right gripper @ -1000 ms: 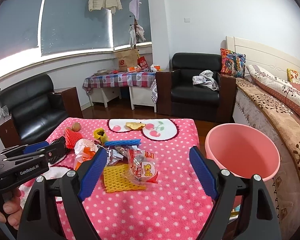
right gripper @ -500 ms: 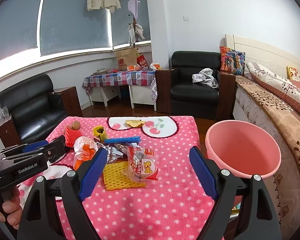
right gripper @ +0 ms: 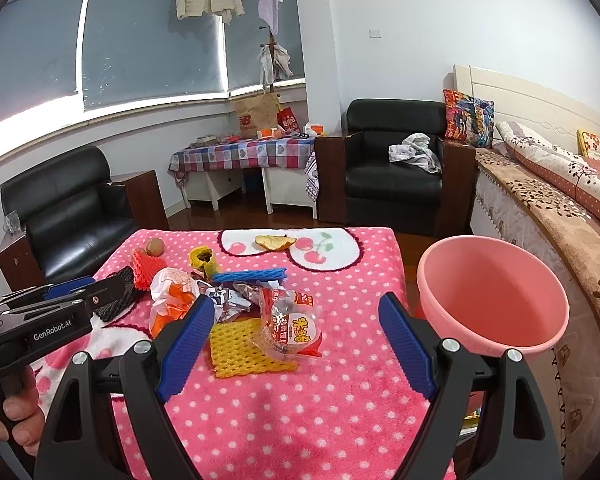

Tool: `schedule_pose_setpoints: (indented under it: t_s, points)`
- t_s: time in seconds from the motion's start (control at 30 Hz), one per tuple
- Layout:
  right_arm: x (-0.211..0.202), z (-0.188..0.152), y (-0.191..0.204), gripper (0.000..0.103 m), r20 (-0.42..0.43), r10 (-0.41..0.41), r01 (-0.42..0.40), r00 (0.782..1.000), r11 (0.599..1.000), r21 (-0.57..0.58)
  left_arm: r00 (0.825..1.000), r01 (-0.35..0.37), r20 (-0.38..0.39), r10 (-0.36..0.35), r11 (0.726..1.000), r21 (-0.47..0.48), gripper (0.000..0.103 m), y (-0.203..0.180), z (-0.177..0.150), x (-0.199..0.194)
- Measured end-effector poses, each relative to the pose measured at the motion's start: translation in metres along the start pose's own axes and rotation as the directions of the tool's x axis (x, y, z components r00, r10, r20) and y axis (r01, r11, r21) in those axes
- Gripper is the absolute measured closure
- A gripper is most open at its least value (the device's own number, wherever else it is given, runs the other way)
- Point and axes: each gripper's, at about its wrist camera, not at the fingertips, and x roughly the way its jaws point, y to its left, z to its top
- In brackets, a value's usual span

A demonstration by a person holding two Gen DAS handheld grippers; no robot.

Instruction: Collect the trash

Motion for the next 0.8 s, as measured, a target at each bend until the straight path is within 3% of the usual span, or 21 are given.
schedule_pose_setpoints:
  t_s: [0.47, 0.8]
  points:
    - [0.001, -0.003, -0.006, 0.020, -0.011, -0.005, 0.005, 1.000, 1.000, 0.011, 1.000, 0.001, 0.003, -0.001, 1.000, -0.002, 0.057, 0.004, -0.004, 0.001]
    - [0.017, -0.010, -0.008, 0.020, -0.073, 0.043, -0.042, 0.996, 0.999, 0.017, 0.992, 0.120, -0.031, -0.123, 0.989, -0.087, 0.057, 0.024, -0.006, 0.005]
